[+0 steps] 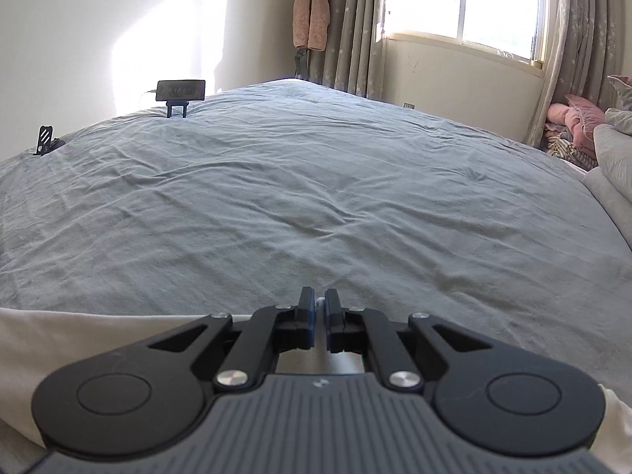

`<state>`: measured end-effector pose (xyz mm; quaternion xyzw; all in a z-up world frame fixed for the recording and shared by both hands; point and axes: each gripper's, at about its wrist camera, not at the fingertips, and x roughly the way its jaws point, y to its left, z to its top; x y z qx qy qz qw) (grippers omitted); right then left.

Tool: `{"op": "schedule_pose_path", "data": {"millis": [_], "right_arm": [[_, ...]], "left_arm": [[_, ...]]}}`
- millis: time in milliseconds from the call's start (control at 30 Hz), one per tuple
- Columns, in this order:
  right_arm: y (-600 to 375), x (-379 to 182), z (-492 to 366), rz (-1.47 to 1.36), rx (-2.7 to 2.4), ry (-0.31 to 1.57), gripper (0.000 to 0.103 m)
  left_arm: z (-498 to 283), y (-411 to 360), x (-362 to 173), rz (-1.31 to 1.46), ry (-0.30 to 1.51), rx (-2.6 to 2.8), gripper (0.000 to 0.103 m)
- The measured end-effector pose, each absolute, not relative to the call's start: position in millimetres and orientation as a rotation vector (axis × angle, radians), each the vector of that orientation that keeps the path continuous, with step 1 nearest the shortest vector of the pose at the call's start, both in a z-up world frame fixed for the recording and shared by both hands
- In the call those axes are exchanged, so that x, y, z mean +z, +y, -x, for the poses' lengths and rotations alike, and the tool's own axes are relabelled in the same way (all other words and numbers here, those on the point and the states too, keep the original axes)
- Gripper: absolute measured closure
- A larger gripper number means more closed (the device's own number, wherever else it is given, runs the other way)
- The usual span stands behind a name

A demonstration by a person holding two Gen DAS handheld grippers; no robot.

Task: Fold clothes

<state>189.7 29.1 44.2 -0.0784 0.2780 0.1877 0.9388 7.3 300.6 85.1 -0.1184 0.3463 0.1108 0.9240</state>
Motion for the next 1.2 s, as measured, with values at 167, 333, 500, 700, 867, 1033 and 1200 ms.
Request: {"op": "schedule_pose_path", "data": {"millis": [167,333,500,700,867,1033,1200], "right_arm": [[44,18,-195,0.206,0.35,0.646,0.087],[27,42,-177,0.055,0.361,0.59,0.083],[37,60,-123,0.072,0.577,0.589,0.043],[63,34,-78,0.266,0.712,0.615,0.043],[68,22,-91,0.209,0.716,0.717,0.098],[51,47,-78,0.123,0.721,0.67,0.103],[53,37,-79,0.197,0.614,0.655,0.094]], "left_arm": [[-18,303,77,0.249,0.742,0.265,0.098],[-13,315,83,0.329,0.718,0.264,0.098],[-18,311,81,0.315,0.743,0.283,0.098],[-19,312,80,0.332,0.748,0.291,0.097],[-17,322,78,0.381,0.746,0.296,0.095],[-16,331,78,0.424,0.745,0.302,0.095],[-19,334,76,0.433,0.774,0.3,0.093]]}}
